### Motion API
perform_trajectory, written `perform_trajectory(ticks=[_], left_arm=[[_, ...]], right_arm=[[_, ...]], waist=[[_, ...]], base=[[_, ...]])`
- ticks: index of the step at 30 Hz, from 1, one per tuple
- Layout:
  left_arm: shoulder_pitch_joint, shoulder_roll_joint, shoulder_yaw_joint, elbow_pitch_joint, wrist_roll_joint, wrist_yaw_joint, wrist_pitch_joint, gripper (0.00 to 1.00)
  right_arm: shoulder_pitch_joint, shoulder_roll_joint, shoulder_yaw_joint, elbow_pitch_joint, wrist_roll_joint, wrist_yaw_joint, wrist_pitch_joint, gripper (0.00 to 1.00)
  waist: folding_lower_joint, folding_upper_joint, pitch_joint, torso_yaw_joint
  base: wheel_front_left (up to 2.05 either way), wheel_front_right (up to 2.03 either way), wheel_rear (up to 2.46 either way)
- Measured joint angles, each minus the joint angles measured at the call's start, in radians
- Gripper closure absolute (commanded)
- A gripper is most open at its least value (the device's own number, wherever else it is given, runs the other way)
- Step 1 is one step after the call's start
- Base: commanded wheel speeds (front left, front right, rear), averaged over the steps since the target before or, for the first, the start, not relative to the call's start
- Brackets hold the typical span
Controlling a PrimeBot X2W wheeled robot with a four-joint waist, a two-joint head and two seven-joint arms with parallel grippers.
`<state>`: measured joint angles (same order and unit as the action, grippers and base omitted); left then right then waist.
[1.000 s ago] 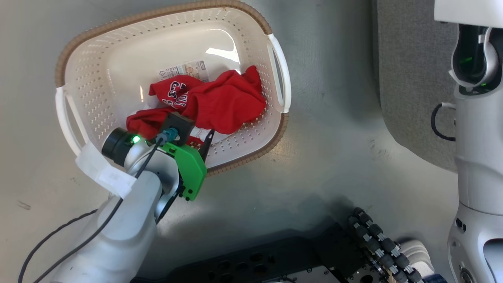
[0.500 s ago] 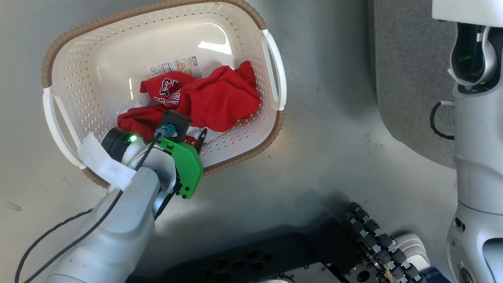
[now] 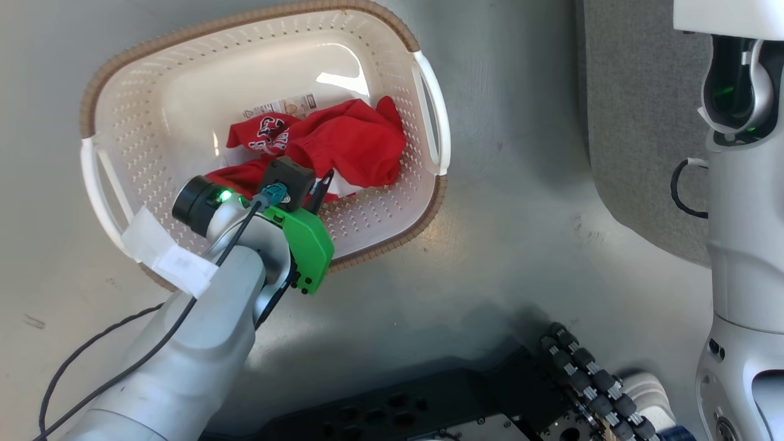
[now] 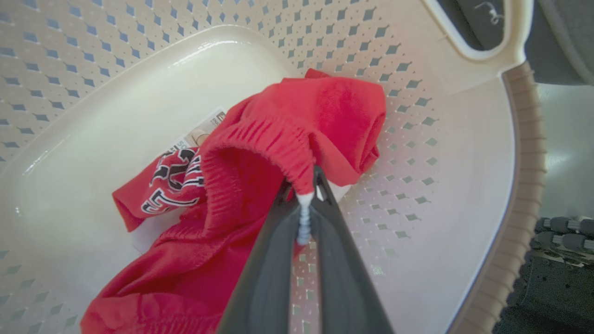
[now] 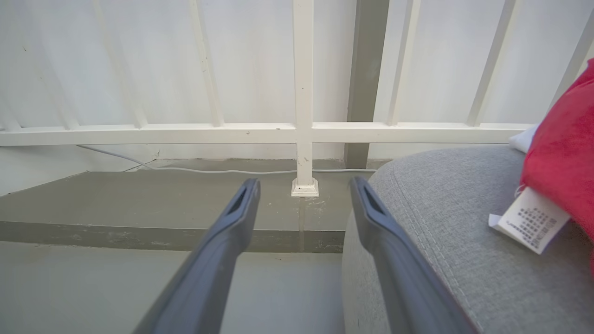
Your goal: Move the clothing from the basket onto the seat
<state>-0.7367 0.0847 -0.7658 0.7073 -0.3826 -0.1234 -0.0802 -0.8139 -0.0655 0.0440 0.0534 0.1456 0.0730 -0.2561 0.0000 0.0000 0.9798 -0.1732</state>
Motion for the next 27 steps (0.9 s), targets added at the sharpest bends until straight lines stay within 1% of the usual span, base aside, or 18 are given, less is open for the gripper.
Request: perform_trajectory(ticks=[3, 9, 13, 17, 27], left_arm=[[-0.003, -0.002, -0.013, -0.002, -0.027, 0.0, -0.028, 1.0], [-0.014, -0.006, -0.028, -0.011, -0.043, 0.0, -0.089, 1.0], [-0.034, -0.006, -0.025, -0.024, -0.046, 0.0, -0.13, 1.0], [-0.046, -0.006, -0.023, -0.036, -0.049, 0.0, -0.141, 1.0], [-0.094, -0.006, 0.002, -0.066, -0.058, -0.001, -0.16, 1.0]], right_arm=[[0.002, 0.0, 0.0, 0.011, -0.013, 0.0, 0.0, 0.0], [0.014, 0.0, 0.0, 0.035, -0.024, 0.006, 0.0, 0.0], [0.05, 0.0, -0.002, 0.056, -0.027, 0.006, 0.0, 0.0], [0.072, 0.0, -0.006, 0.073, -0.032, 0.006, 0.0, 0.0], [0.157, -0.004, -0.013, 0.13, -0.037, 0.011, 0.0, 0.0]], waist=[[0.0, 0.0, -0.017, 0.006], [0.0, 0.0, -0.064, 0.021], [0.0, 0.0, -0.104, 0.034], [0.0, 0.0, -0.137, 0.046], [0.0, 0.0, -0.263, 0.094]], base=[[0.0, 0.0, 0.0], [0.0, 0.0, 0.0], [0.0, 0.0, 0.0], [0.0, 0.0, 0.0], [0.0, 0.0, 0.0]])
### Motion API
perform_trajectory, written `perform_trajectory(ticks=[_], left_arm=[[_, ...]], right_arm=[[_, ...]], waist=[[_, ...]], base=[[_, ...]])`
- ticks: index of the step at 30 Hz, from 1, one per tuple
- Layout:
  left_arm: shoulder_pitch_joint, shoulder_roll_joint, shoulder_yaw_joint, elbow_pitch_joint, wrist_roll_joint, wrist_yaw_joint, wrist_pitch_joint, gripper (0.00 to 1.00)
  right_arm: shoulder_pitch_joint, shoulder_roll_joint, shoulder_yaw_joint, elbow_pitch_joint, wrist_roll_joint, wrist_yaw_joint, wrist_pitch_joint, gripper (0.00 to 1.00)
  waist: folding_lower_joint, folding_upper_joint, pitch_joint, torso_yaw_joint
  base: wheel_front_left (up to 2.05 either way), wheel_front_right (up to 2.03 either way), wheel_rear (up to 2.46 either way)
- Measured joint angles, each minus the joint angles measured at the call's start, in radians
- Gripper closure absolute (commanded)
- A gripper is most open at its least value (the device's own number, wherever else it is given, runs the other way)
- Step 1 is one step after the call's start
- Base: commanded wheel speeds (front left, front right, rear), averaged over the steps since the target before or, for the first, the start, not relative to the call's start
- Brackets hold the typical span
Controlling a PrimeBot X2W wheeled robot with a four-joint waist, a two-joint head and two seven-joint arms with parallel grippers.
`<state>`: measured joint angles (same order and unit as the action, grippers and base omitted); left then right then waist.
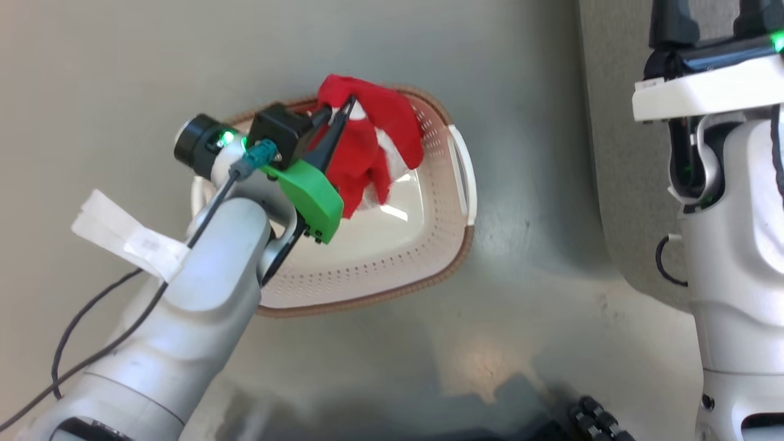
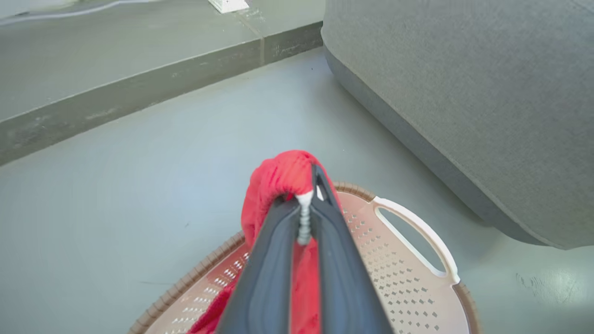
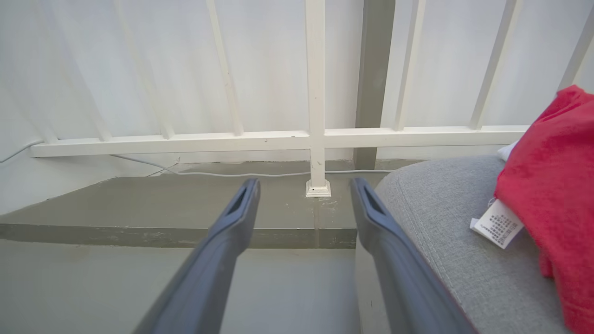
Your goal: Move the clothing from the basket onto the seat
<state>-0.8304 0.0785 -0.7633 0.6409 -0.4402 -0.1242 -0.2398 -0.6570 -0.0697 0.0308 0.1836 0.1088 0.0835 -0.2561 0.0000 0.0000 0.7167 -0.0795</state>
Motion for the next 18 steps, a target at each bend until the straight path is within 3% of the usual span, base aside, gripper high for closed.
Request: perform_trajectory(ticks=[18], left_arm=[[-0.074, 0.011, 0.022, -0.036, -0.034, 0.0, -0.008, 1.0]], right_arm=[[0.158, 0.004, 0.006, 0.09, 0.0, 0.012, 0.0, 0.0]], waist=[[0.0, 0.0, -0.256, 0.071]], base=[[0.0, 0.0, 0.0]])
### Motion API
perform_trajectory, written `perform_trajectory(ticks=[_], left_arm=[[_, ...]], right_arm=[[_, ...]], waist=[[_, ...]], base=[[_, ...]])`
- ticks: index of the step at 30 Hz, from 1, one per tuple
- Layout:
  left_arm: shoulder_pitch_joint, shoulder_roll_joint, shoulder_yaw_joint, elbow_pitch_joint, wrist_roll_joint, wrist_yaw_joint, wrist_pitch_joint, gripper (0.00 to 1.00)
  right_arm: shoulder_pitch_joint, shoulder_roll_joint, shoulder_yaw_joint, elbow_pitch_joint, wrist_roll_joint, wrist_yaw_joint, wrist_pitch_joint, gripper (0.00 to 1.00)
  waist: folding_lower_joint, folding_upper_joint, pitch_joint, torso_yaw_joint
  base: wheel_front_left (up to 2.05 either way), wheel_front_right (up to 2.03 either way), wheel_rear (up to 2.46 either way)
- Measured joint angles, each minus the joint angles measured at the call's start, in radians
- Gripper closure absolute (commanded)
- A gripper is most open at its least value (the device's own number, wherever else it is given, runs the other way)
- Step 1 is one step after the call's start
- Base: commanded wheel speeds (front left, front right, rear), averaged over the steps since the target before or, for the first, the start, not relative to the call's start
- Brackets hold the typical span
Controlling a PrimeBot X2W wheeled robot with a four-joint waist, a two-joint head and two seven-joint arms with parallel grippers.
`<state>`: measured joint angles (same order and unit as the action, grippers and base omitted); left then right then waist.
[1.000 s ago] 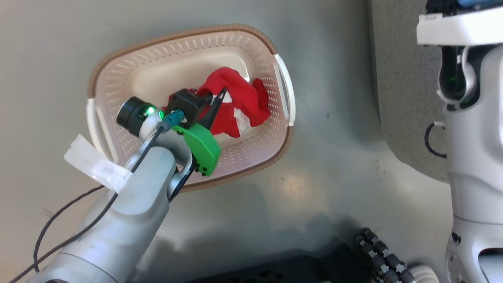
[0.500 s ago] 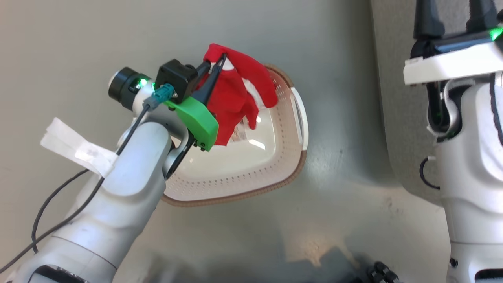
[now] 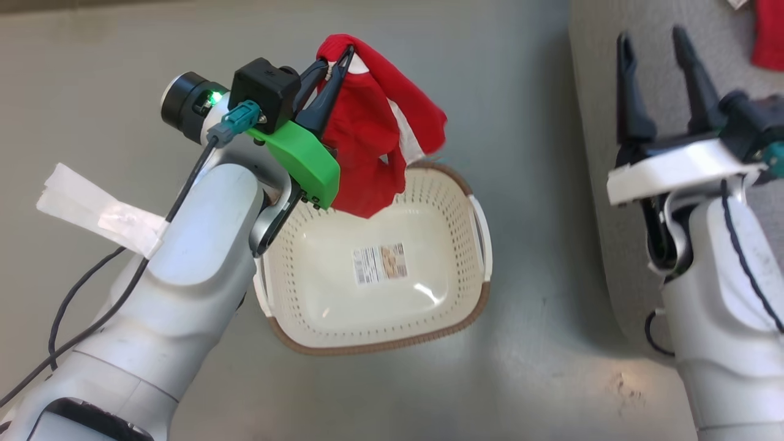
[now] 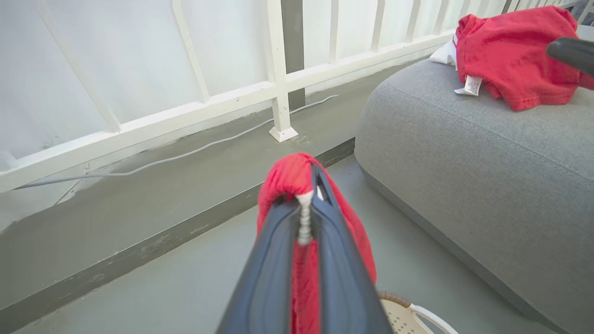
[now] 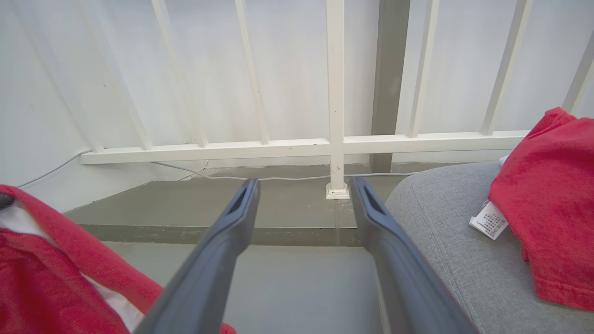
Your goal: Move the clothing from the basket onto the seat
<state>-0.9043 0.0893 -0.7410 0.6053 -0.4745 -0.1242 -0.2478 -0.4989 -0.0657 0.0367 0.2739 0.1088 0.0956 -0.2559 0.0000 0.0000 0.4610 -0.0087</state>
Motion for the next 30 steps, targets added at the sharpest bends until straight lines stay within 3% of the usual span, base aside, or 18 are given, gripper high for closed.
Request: perform_trajectory(ticks=[30], left_arm=[[0.065, 0.014, 0.021, 0.03, -0.123, 0.0, 0.042, 1.0]], right_arm=[[0.269, 0.01, 0.084, 0.134, 0.023, 0.01, 0.0, 0.0]], waist=[[-0.0001, 0.0, -0.435, 0.04]], base=[[0.0, 0.0, 0.0]])
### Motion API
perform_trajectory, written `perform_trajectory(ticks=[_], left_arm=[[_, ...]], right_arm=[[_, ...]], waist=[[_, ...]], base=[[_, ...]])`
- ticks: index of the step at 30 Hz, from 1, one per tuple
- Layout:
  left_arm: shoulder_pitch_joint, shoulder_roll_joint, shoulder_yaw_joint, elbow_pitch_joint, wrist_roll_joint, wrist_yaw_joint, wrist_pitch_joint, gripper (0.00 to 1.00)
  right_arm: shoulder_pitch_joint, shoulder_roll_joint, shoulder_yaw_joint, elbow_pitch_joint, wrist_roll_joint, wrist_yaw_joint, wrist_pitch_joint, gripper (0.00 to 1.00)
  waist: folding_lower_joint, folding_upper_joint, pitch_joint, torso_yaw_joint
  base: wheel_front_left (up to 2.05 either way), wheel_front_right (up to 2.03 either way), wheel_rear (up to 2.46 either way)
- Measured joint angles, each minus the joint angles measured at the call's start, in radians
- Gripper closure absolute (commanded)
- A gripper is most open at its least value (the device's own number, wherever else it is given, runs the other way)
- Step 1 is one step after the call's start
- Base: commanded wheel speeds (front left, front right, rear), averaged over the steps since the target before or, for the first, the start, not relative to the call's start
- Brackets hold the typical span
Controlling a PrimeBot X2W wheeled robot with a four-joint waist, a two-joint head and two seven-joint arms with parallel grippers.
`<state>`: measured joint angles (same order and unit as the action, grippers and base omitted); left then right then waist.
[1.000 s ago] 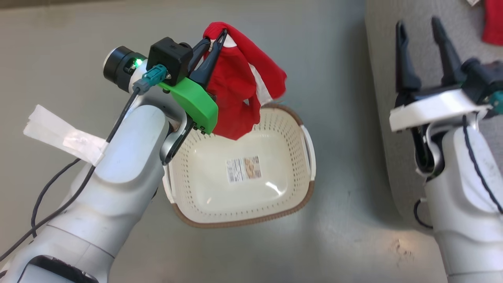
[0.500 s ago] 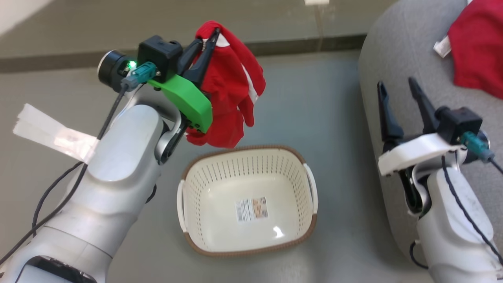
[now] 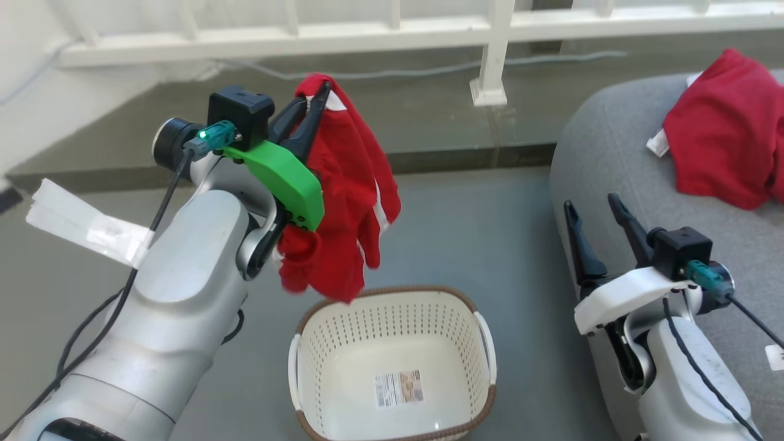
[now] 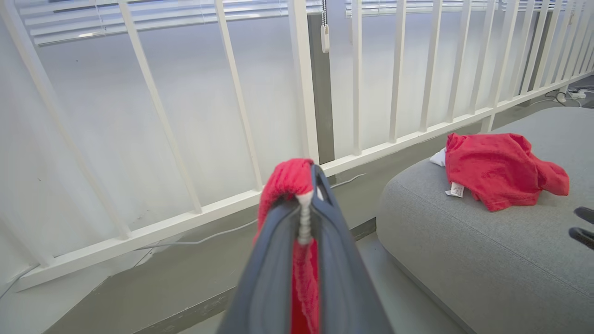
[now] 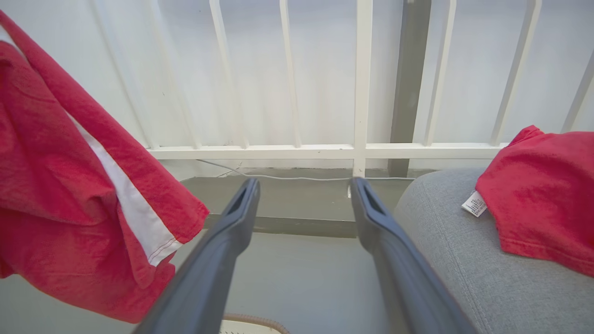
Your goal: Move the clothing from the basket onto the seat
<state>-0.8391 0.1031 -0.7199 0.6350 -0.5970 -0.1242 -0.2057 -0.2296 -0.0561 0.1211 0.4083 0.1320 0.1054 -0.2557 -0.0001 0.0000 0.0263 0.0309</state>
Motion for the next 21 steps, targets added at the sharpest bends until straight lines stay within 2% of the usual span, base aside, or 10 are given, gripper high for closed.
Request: perform_trajectory(ticks=[8, 21], left_arm=[[0.0, -0.035, -0.035, -0.039, -0.009, 0.0, 0.029, 1.0], [0.0, -0.052, -0.09, -0.1, -0.017, 0.0, 0.063, 1.0]], right_arm=[[0.0, -0.001, 0.072, 0.011, 0.0, 0.008, 0.0, 0.0], [-0.046, -0.001, 0.26, 0.066, 0.03, 0.018, 0.0, 0.0]], waist=[[0.0, 0.0, -0.043, 0.02], [0.0, 0.0, -0.057, 0.082]], base=[[0.0, 0.0, 0.0], [0.0, 0.0, 0.0]])
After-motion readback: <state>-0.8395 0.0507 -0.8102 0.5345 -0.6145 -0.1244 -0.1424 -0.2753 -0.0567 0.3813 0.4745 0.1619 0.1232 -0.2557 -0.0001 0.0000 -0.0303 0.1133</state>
